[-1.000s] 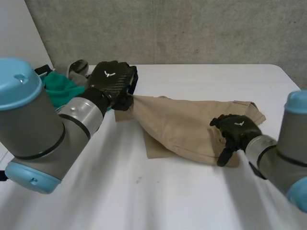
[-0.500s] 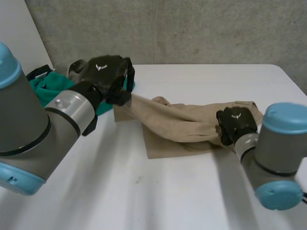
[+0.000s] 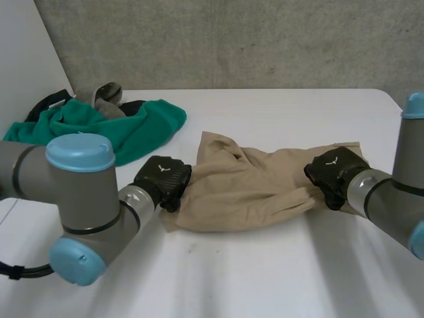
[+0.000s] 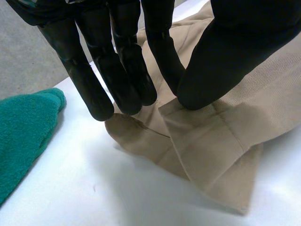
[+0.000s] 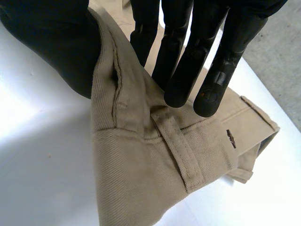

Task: Fold the laundry.

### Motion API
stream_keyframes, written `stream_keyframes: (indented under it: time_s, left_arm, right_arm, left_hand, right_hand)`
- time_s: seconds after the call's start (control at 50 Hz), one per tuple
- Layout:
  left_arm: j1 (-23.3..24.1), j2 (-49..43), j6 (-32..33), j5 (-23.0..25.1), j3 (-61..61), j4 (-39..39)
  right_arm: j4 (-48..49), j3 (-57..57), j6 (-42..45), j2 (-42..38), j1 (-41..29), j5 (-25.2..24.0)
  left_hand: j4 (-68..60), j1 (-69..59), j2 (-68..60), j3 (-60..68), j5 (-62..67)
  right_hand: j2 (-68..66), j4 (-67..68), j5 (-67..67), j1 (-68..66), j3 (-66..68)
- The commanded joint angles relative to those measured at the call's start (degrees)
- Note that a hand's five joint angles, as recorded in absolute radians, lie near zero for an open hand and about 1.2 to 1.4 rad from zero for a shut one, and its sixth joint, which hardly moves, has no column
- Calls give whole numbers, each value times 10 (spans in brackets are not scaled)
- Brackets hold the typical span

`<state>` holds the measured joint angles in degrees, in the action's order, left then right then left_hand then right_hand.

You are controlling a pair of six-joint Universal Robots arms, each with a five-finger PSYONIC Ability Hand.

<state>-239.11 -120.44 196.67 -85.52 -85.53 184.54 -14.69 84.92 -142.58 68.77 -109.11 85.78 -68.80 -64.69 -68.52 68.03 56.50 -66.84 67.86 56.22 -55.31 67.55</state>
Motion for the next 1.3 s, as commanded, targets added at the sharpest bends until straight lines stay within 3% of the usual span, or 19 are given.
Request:
stream_keyframes:
  time_s: [0.02,0.24,0.6,0.68,0.7,0.8,0.96,1.04,1.06,1.14,1.3]
  left_arm:
    - [9,-11,-2,-1,5,10]
    - [31,100,-3,-3,-83,1]
    - [44,23,-3,-18,-75,-1]
    - [44,-12,-1,-43,-46,-1]
    - [44,-26,0,-54,-32,-1]
    - [44,-56,5,-86,46,21]
    - [35,-78,82,-93,234,140]
    - [28,-74,143,-94,308,248]
    - [25,-73,151,-94,320,269]
    - [3,-61,155,-98,370,354]
    - [-3,-20,104,-95,380,379]
  right_arm:
    - [33,-20,-30,-39,-1,4]
    - [44,-22,-77,-37,4,-1]
    - [45,-22,-78,-37,2,3]
    - [45,-25,-77,-39,4,1]
    - [45,-27,-77,-40,4,1]
    - [57,-45,-67,-51,1,1]
    - [192,-159,-46,-94,0,4]
    - [346,-218,-29,-97,0,2]
    - [424,-233,-26,-94,0,0]
    - [581,-260,-26,-88,0,4]
    - [602,-279,-28,-82,-3,2]
  left_hand:
    - [337,295,334,-329,-314]
    - [401,360,398,-393,-378]
    - [391,350,388,-383,-368]
    - [283,242,281,-276,-260]
    - [153,112,150,-145,-130]
    - [-112,-153,-115,120,135]
    - [-112,-153,-115,120,135]
    - [-112,-153,-115,120,135]
    - [-112,-153,-115,120,135]
    - [-112,-153,-115,120,135]
    - [-112,-153,-115,120,135]
  right_hand:
    - [-132,121,138,-247,125]
    - [-132,121,138,-247,125]
    - [-132,121,138,-247,125]
    - [-132,121,138,-247,125]
    - [-132,121,138,-247,125]
    - [-132,121,138,-247,125]
    - [-132,121,138,-247,125]
    - [-132,121,138,-247,125]
    - [-132,121,138,-247,125]
    - [-132,121,138,-247,125]
    - [-132,121,138,-247,125]
